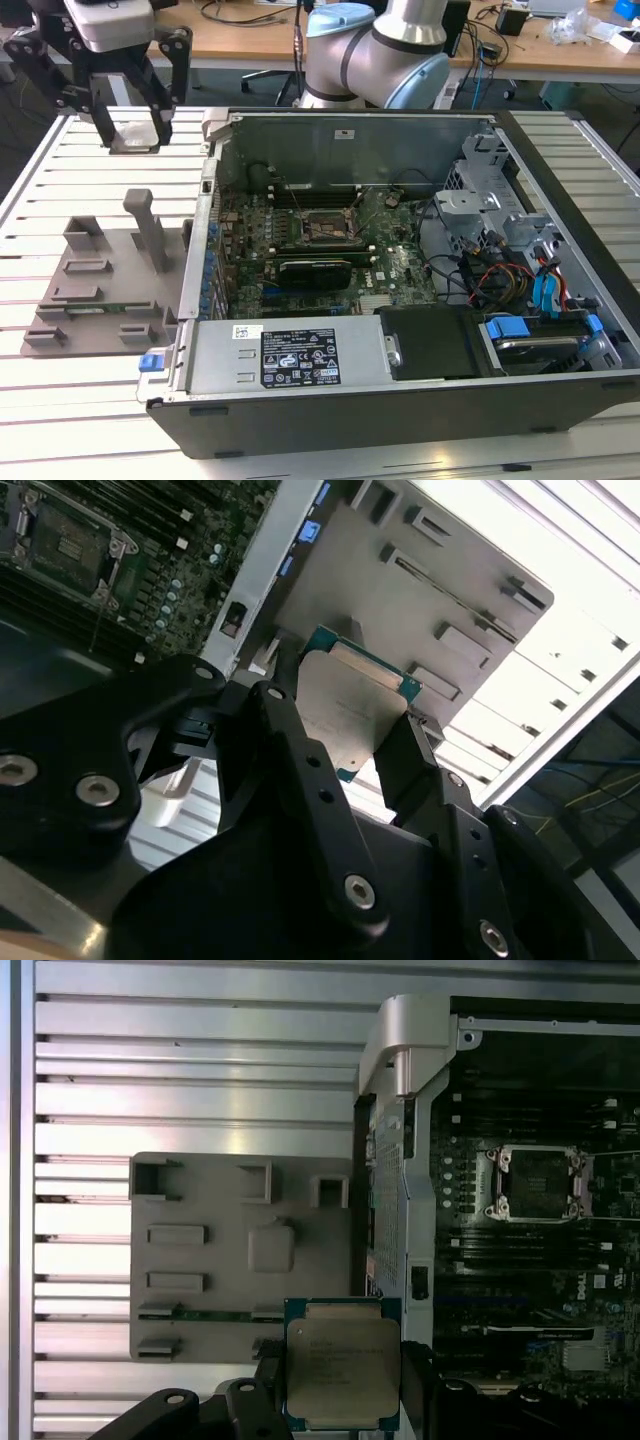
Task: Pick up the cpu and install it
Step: 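Pick up the cpu and move it towards the insertion slot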
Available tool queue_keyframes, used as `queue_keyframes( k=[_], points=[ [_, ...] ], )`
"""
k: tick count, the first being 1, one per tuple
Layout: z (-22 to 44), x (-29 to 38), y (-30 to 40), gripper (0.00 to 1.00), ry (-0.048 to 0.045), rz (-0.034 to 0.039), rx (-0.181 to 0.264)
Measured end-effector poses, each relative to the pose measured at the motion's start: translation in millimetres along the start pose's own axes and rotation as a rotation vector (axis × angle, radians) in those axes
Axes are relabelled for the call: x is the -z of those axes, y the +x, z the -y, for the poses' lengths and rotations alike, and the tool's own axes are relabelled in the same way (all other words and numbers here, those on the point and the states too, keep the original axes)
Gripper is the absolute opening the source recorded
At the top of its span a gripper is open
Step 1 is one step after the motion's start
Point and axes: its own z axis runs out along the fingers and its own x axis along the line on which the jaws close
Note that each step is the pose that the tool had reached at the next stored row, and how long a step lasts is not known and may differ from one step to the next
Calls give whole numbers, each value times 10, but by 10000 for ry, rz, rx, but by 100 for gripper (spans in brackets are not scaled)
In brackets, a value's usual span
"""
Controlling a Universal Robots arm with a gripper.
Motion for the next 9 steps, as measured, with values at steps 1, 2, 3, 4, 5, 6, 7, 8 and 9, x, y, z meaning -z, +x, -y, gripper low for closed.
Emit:
queue_keyframes(
  k=[1,2,3,4,5,6,7,8,9],
  points=[
    [0,-6,-18,55,-1,1,0],
    [1,-14,-41,55,-1,1,0],
    [1,-20,-60,55,-1,0,-1],
    [1,-23,-72,55,-2,1,1],
    [1,-27,-88,55,-1,0,1],
    [2,-32,-102,55,0,0,0],
    [2,-36,-117,55,-1,1,0],
    [2,-41,-138,55,-1,0,0],
    [3,-47,-166,55,0,0,1]
  ],
)
